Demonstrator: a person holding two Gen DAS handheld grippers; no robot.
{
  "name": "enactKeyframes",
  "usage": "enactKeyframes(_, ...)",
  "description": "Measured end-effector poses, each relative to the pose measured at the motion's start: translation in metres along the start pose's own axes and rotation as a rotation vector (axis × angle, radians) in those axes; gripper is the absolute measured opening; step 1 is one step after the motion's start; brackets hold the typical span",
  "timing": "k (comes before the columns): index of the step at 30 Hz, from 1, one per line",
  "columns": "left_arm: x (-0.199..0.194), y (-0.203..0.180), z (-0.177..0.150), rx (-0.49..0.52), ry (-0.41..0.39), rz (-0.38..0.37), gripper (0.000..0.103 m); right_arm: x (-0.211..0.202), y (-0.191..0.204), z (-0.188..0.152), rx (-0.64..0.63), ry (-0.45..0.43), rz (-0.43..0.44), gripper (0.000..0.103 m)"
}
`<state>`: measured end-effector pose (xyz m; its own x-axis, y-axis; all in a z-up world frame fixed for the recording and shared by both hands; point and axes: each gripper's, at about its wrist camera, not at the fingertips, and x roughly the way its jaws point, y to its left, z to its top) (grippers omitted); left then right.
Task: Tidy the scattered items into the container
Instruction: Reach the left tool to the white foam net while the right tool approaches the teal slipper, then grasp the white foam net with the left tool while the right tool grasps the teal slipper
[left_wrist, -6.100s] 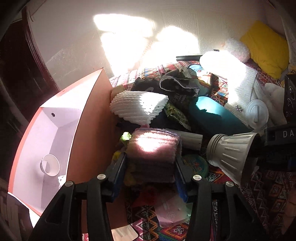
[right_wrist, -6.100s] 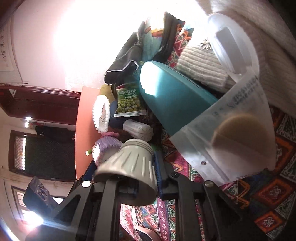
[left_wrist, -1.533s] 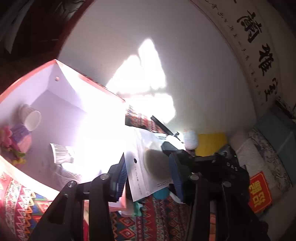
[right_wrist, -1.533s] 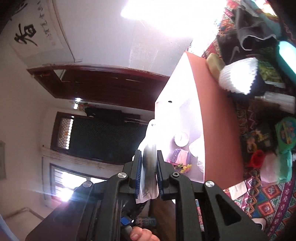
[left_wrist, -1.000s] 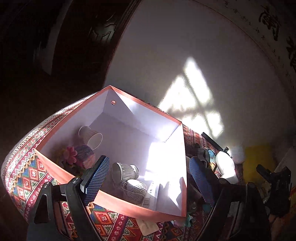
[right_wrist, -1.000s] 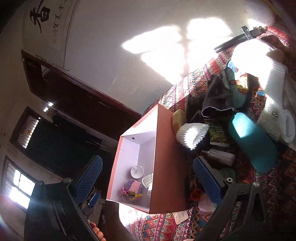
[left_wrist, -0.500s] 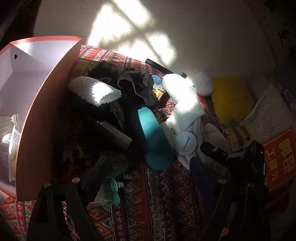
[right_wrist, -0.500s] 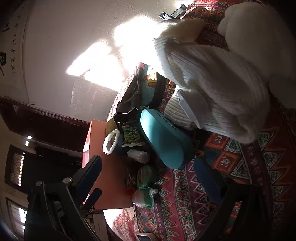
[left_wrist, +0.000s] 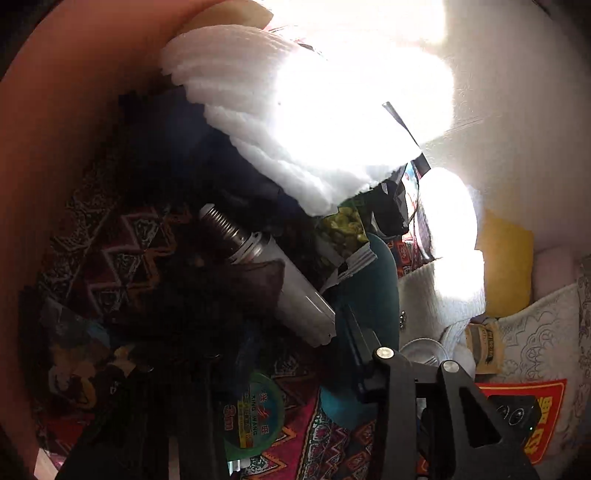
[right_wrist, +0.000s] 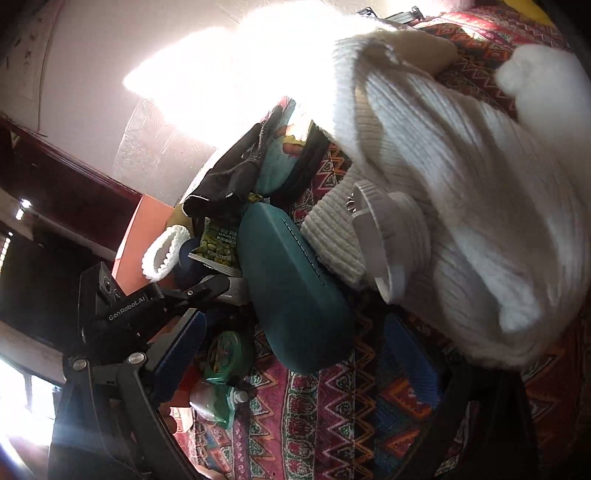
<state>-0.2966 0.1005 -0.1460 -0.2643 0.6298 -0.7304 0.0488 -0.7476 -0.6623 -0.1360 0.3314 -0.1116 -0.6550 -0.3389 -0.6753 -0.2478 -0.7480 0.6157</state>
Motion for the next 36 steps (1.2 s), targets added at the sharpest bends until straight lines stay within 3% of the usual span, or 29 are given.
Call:
enactKeyframes(4, -0.011, 0.0, -0.009, -0.01, -0.012, 0.001, 0.021, 0.018, 0.011, -0.008, -0.123, 0.055, -0.047, 0.099)
enactKeyframes(7, -0.021, -0.002, -0.023, -0.024, -0.007, -0.003, 0.003, 0.021, 0.024, -0.017, -0.196, 0.078, -0.041, 0.096)
enactKeyframes(10, -0.027, -0.014, -0.034, -0.019, 0.002, -0.018, 0.003, 0.025, 0.033, -0.024, -0.265, 0.071, -0.095, 0.096)
enactKeyframes(11, -0.025, -0.022, -0.035, 0.003, 0.009, -0.012, 0.005, 0.029, 0.033, -0.024, -0.28, 0.069, -0.103, 0.096)
enactKeyframes(13, -0.022, -0.033, -0.033, 0.035, -0.012, 0.066, 0.009, 0.039, 0.032, -0.023, -0.297, 0.068, -0.104, 0.096)
enactKeyframes(15, -0.02, -0.031, -0.027, 0.0, -0.041, 0.164, 0.017, 0.045, 0.035, -0.022, -0.329, 0.045, -0.114, 0.097)
enactKeyframes(16, -0.017, -0.026, -0.026, -0.036, -0.043, 0.179, 0.028, 0.048, 0.037, -0.023, -0.352, 0.037, -0.12, 0.098)
enactKeyframes(18, -0.011, -0.022, -0.021, -0.077, -0.042, 0.141, 0.035, 0.053, 0.041, -0.026, -0.402, 0.03, -0.14, 0.1)
enactKeyframes(21, -0.005, -0.031, -0.009, -0.076, -0.077, 0.196, 0.049, 0.055, 0.045, -0.033, -0.453, 0.022, -0.175, 0.101)
enactKeyframes(25, 0.006, -0.029, 0.003, -0.196, -0.106, 0.168, 0.068, 0.052, 0.044, -0.035, -0.458, 0.025, -0.173, 0.101)
enactKeyframes(27, 0.009, -0.028, 0.004, -0.204, -0.107, 0.159, 0.063, 0.05, 0.043, -0.033, -0.448, 0.028, -0.175, 0.091)
enactKeyframes(28, 0.009, -0.025, 0.0, -0.209, -0.109, 0.17, 0.038, 0.049, 0.042, -0.031, -0.444, 0.032, -0.192, 0.086)
enactKeyframes(29, 0.007, -0.022, -0.004, -0.205, -0.107, 0.165, 0.036, 0.047, 0.04, -0.029, -0.43, 0.041, -0.213, 0.07)
enactKeyframes(32, -0.006, -0.019, -0.026, -0.162, -0.093, 0.095, 0.028, 0.033, 0.027, -0.018, -0.289, 0.07, -0.113, 0.069)
enactKeyframes(36, -0.036, -0.028, -0.062, -0.091, -0.09, 0.018, 0.027, 0.011, 0.0, -0.014, -0.044, 0.104, 0.06, 0.067)
